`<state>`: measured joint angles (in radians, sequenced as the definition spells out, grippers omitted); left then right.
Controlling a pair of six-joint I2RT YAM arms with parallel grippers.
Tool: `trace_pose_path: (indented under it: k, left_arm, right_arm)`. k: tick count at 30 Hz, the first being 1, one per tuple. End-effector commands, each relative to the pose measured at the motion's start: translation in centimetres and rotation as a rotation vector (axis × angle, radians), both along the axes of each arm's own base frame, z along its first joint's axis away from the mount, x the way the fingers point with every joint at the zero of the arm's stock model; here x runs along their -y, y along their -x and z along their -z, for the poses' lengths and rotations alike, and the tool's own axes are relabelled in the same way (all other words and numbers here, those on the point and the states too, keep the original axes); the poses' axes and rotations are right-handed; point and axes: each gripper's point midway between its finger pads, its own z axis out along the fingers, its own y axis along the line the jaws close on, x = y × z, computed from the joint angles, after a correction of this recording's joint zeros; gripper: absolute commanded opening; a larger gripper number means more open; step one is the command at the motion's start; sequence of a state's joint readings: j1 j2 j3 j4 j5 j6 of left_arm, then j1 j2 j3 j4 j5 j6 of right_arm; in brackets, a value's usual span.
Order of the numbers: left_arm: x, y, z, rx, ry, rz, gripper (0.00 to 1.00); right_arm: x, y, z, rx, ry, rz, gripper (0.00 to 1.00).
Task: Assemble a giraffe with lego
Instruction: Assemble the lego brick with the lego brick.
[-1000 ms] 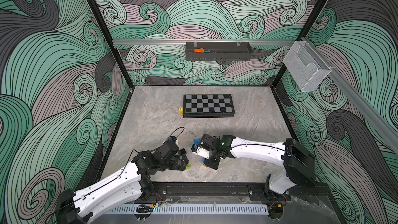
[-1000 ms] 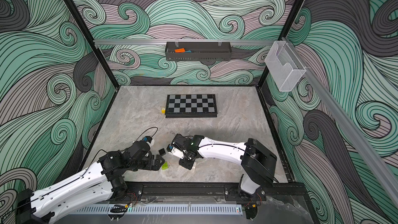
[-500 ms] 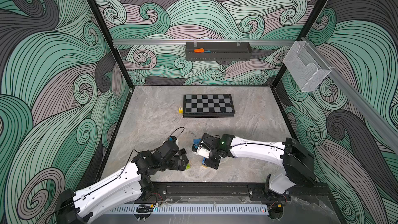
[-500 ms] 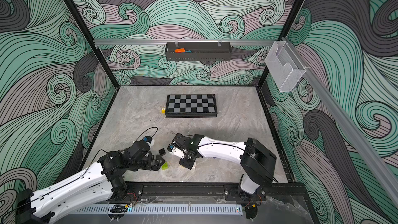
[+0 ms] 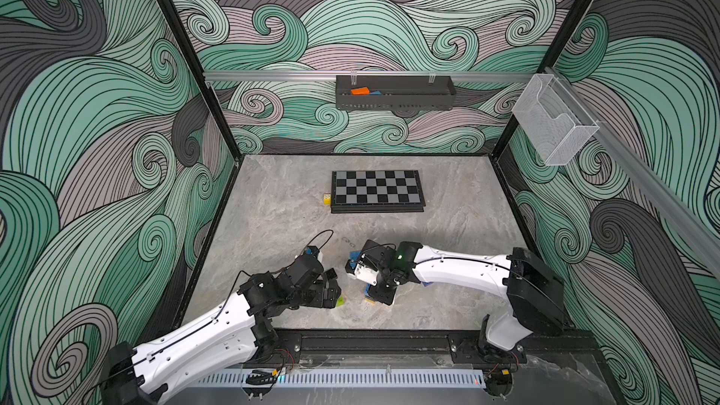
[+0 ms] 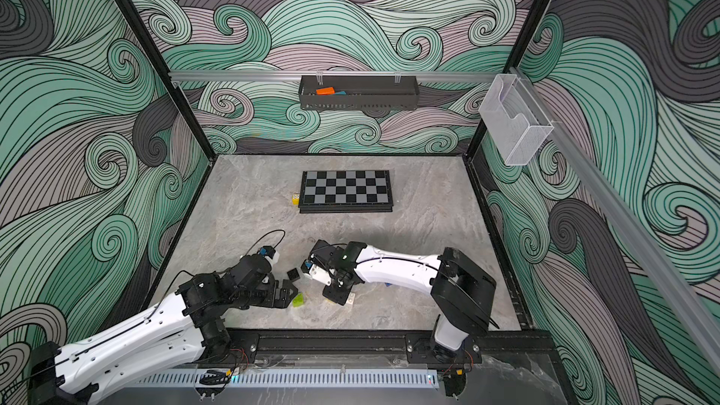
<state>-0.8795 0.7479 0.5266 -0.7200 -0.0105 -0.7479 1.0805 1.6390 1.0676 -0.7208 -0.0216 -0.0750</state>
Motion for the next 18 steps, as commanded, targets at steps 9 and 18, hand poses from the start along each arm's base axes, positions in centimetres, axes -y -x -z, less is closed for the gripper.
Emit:
trace_pose_path:
  k: [9, 18]
  left_arm:
    - [0.01, 0.06, -0.32, 0.013, 0.003, 0.014, 0.99]
    - [0.16, 0.08, -0.31, 0.013, 0.007, 0.02, 0.99]
  right_arm:
    - [3.82, 0.85, 1.39, -0.028, 0.155, 0.001, 0.23]
    - [4.01, 1.13, 1.03, -0.031, 0.147, -0.026, 0.23]
